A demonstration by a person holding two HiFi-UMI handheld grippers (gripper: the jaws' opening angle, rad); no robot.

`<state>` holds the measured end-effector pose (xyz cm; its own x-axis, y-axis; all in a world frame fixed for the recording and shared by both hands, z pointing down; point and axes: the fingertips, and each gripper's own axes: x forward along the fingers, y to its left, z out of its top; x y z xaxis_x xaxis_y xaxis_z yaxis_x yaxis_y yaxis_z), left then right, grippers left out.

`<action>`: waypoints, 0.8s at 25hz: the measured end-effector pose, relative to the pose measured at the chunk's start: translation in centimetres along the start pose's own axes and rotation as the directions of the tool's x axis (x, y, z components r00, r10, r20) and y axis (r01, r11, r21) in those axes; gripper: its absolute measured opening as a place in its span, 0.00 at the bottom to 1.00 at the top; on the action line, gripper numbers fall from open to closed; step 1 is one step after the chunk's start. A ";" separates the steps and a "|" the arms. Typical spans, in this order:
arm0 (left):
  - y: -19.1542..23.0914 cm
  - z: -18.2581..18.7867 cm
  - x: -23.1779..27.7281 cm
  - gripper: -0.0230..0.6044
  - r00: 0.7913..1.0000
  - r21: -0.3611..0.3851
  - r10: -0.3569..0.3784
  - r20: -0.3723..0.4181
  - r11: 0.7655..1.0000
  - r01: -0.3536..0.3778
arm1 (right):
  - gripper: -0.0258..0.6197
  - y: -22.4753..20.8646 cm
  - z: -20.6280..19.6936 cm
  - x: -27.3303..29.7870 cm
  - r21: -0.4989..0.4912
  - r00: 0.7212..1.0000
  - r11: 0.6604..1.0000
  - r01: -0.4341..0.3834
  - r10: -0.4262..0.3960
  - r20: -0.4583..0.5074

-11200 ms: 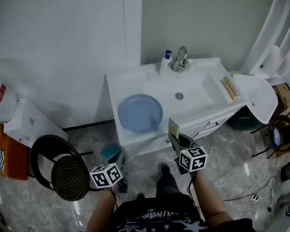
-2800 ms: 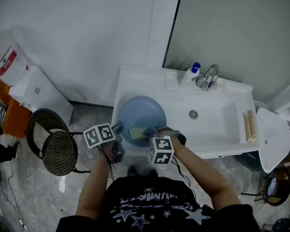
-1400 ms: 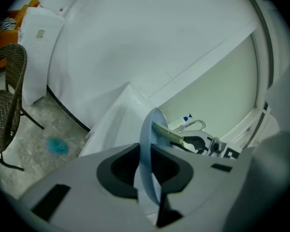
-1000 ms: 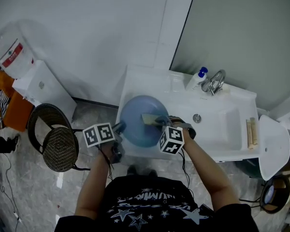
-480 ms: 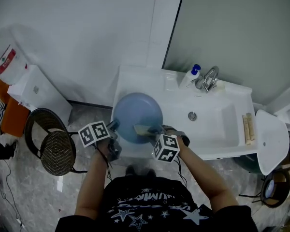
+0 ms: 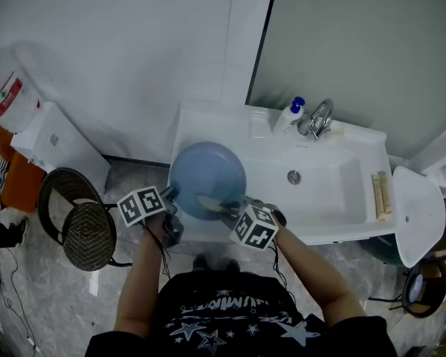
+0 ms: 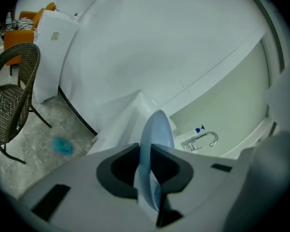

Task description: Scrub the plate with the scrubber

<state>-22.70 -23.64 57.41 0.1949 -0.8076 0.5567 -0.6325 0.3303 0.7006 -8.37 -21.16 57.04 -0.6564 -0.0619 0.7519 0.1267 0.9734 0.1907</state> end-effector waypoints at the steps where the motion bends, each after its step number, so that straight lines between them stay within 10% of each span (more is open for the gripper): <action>1: 0.1 0.0 -0.1 0.12 1.000 0.003 0.003 -0.001 1.000 -0.003 | 0.15 -0.1 0.0 -0.1 0.008 1.000 1.000 0.001 -0.001 0.008; 20: 1.4 -4.1 -0.1 0.12 0.994 0.030 0.043 -0.100 0.999 -0.041 | 0.15 -6.7 -1.6 -3.9 0.177 0.963 0.958 0.224 -0.245 0.108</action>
<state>-20.55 -21.08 60.19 0.2412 -0.7395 0.6284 -0.6619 0.3482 0.6638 -5.47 -27.77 53.85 -0.7441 -0.2743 0.6092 -0.1571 0.9581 0.2394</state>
